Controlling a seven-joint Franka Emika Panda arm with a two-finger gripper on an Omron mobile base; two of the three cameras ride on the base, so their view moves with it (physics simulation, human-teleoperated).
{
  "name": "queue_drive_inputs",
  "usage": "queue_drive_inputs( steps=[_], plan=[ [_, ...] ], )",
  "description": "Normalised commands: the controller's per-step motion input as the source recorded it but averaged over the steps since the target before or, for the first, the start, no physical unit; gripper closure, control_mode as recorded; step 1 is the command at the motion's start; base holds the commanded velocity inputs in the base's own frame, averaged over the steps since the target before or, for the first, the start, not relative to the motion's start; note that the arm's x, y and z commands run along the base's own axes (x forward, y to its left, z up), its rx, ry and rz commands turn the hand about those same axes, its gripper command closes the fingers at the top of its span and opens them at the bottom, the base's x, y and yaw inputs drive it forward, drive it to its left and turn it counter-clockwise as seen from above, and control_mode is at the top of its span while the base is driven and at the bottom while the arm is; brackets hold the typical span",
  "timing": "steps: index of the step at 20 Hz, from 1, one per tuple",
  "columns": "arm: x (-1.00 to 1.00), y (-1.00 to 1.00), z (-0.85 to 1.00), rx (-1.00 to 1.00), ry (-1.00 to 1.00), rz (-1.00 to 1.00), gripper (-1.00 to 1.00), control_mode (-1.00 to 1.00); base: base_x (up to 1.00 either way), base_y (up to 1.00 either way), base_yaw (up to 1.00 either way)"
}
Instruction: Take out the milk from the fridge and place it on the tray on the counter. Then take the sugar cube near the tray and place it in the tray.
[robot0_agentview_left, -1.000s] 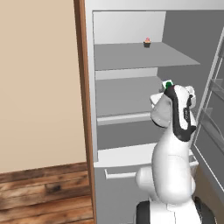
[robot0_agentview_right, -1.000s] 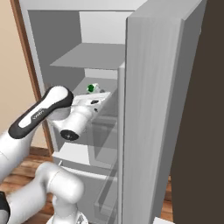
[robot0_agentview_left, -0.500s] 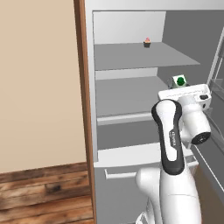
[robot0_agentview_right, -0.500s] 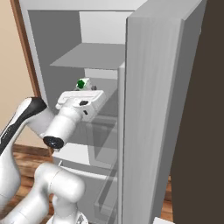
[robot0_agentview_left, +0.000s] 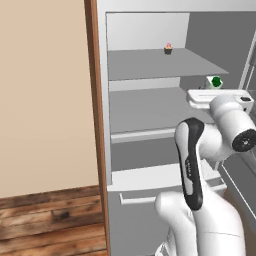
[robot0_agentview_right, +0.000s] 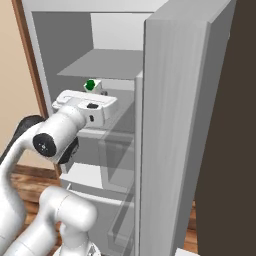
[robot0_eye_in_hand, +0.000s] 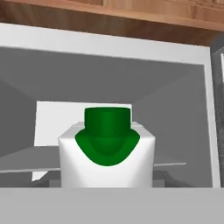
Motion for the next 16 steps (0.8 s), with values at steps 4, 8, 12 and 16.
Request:
queue_drive_inputs(
  steps=[4,8,12,16],
  plan=[
    [-0.45,0.12,0.03,0.05,0.16,0.0,1.0,-1.0,0.0,0.0,0.0],
    [-0.39,0.12,0.0,-0.01,0.01,0.0,1.0,-1.0,0.0,0.0,0.0],
    [-0.38,0.07,0.0,-0.01,-0.01,0.0,1.0,-1.0,0.0,0.0,0.0],
    [-0.6,0.0,0.0,0.0,0.0,0.01,1.0,-1.0,0.0,0.0,0.0]
  ],
)
